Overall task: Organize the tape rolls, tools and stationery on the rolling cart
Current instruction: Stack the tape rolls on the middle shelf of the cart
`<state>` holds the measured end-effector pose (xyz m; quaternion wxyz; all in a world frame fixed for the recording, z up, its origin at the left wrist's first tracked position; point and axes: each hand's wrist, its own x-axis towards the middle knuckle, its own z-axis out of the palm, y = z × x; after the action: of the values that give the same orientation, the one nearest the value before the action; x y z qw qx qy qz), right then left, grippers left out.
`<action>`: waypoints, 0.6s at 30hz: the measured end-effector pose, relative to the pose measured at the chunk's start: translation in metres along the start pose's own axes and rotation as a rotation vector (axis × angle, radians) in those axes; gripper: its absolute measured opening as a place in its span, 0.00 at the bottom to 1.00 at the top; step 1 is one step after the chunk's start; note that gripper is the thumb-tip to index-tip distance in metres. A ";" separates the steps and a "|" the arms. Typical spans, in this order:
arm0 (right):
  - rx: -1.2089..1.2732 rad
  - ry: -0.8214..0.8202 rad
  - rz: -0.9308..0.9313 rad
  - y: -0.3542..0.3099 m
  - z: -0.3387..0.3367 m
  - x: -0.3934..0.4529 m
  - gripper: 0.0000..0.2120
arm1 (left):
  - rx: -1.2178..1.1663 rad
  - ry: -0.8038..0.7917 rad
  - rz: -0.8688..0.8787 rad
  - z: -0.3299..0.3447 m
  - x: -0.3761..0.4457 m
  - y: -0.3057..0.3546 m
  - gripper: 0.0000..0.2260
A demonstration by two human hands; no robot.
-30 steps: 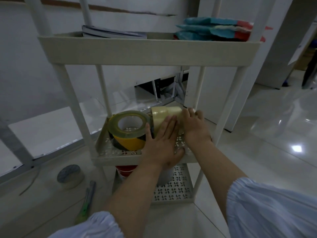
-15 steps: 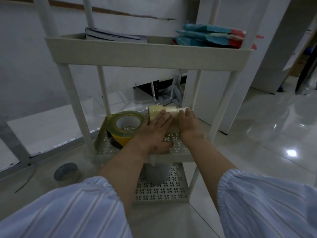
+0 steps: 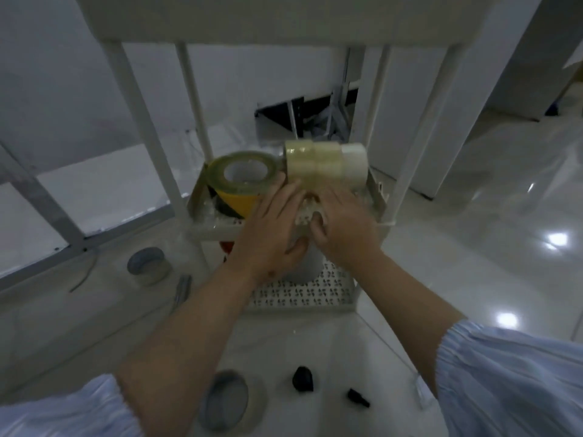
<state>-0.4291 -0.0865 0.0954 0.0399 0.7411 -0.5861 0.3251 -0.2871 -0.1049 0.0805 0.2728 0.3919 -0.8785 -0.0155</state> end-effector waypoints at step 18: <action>0.314 -0.973 0.116 -0.052 0.143 -0.189 0.39 | -0.220 -0.474 -0.954 0.073 -0.256 -0.036 0.42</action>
<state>-0.3392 0.0255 -0.1001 -0.3673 0.7700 -0.5210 0.0284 -0.1590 0.0353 -0.1100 0.0692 0.7021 -0.6337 -0.3173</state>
